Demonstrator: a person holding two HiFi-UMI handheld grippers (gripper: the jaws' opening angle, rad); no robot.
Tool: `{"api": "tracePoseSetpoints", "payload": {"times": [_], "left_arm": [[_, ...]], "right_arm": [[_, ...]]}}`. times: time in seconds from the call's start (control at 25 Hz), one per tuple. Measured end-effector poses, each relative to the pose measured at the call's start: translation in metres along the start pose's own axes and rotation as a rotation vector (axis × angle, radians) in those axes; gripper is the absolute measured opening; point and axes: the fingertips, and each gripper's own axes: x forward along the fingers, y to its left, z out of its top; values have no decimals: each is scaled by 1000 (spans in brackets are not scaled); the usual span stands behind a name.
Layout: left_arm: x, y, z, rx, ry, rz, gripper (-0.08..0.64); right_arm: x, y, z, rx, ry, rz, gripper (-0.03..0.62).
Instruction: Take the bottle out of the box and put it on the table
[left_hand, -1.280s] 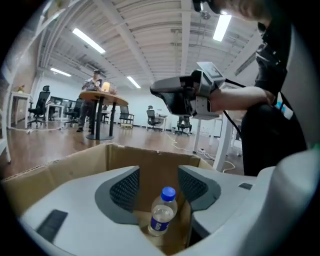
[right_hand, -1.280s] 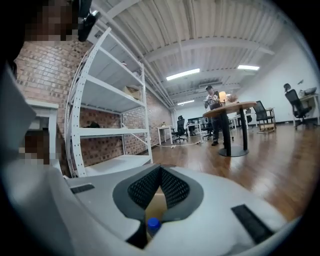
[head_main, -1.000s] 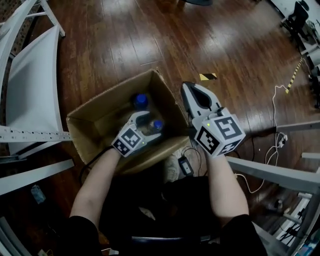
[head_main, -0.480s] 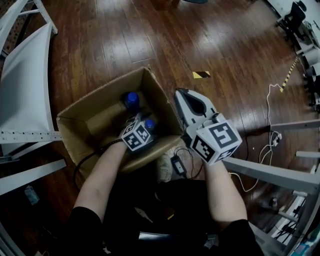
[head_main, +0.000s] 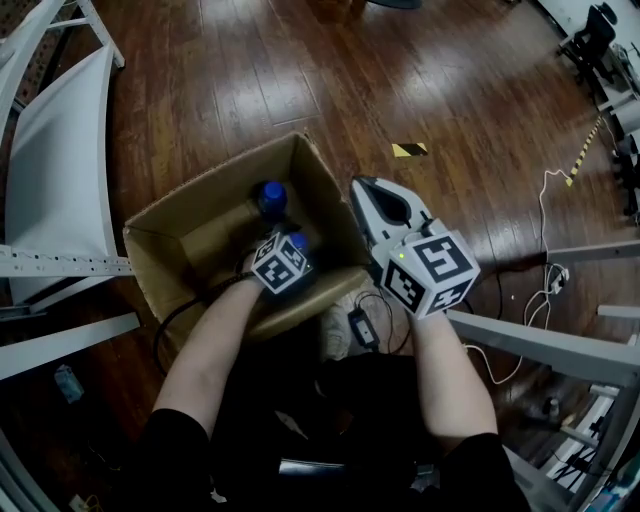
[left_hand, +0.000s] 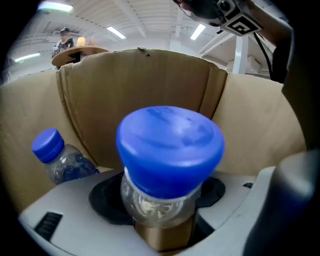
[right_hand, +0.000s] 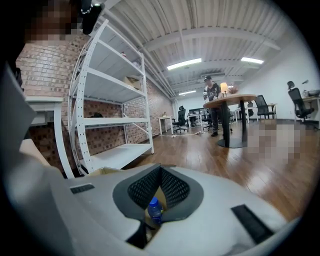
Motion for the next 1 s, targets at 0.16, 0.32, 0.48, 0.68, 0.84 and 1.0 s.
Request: {"api": "tracePoseSetpoints", "payload": {"times": [0.16, 0.32, 0.48, 0.68, 0.84, 1.0], "left_arm": [[-8, 12, -5, 2, 32, 5, 318], [-25, 21, -1, -52, 30, 13, 316], [-49, 31, 23, -116, -11, 16, 316], [-150, 59, 68, -251, -96, 68, 316], [-252, 93, 94, -372, -158, 169, 318], [-344, 130, 143, -394, -138, 286, 317]], "right_arm": [[6, 3, 1, -17, 3, 12, 4], [14, 7, -5, -17, 11, 26, 3], [29, -2, -14, -26, 30, 3, 3], [33, 9, -51, -13, 171, 4, 3], [24, 41, -4, -83, 263, 101, 3], [25, 49, 109, -90, 244, 126, 3]]}}
